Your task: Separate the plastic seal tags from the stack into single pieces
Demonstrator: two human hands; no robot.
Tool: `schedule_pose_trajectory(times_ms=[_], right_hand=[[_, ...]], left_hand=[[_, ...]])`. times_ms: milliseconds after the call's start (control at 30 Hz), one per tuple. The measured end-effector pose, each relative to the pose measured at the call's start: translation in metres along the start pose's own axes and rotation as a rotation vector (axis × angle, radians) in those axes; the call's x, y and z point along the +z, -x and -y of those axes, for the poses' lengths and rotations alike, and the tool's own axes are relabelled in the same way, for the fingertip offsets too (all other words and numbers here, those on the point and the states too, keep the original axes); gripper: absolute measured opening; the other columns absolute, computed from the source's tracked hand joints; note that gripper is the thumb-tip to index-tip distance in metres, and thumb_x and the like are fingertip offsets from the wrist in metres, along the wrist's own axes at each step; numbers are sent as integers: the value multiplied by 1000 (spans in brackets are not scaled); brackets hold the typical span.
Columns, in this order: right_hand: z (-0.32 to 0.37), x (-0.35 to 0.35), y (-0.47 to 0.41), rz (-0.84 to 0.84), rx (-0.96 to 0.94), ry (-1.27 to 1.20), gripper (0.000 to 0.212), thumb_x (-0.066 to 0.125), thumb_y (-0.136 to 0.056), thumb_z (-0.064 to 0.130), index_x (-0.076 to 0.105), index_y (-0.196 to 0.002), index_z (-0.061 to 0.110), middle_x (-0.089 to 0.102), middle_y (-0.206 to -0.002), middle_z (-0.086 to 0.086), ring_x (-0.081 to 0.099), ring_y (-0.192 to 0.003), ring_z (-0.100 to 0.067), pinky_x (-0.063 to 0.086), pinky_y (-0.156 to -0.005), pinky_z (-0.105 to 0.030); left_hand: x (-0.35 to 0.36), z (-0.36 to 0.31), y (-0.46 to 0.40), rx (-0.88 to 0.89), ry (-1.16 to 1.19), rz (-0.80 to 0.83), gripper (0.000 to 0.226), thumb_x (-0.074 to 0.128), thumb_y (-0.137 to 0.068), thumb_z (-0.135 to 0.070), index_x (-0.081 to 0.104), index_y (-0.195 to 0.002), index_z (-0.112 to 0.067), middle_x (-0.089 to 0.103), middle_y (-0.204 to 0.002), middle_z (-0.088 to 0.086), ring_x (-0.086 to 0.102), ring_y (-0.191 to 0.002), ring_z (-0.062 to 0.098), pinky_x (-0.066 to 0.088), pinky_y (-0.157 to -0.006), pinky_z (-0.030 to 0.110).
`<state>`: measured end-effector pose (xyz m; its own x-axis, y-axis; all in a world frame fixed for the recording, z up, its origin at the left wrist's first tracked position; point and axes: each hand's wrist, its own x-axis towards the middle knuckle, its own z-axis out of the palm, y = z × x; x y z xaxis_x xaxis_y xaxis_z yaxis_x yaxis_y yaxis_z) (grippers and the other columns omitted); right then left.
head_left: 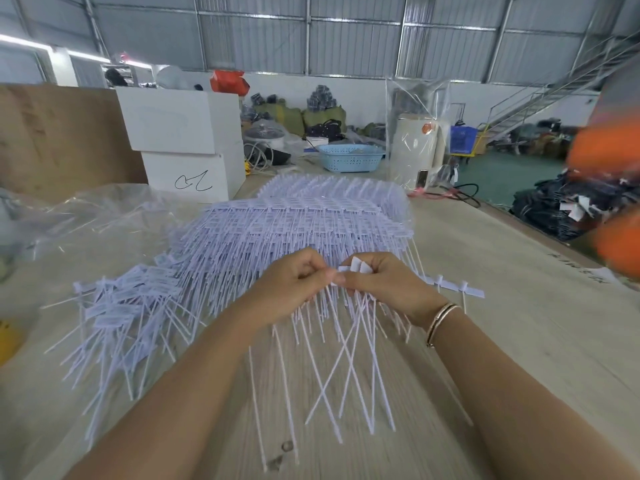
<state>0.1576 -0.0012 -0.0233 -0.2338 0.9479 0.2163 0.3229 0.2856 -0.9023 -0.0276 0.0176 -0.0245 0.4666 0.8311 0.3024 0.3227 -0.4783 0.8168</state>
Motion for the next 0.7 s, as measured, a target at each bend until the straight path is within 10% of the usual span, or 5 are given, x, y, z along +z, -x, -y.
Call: schedule_pose_trajectory(times_ms=[433,700], right_hand=[[1,9,-6,-222,-87,-361,27,69,-82,13,65,-57,24,61,-62,8,54,-59,-2,42,-63,-18],[-6,-20,2,-91,20,-40,34,70,-81,36,61,-52,21,57,-57,-3,40,-58,-23,34,-54,-28]], left_hand=[[2,8,-7,-82,892,-134,15,57,-78,-30,61,-67,-21,56,-52,-3,54,-51,8,46,-52,13],[-13,17,-3,-116,332,74,30,49,-90,6,60,-102,-20,68,-70,-6,64,-71,7,47,-65,16]])
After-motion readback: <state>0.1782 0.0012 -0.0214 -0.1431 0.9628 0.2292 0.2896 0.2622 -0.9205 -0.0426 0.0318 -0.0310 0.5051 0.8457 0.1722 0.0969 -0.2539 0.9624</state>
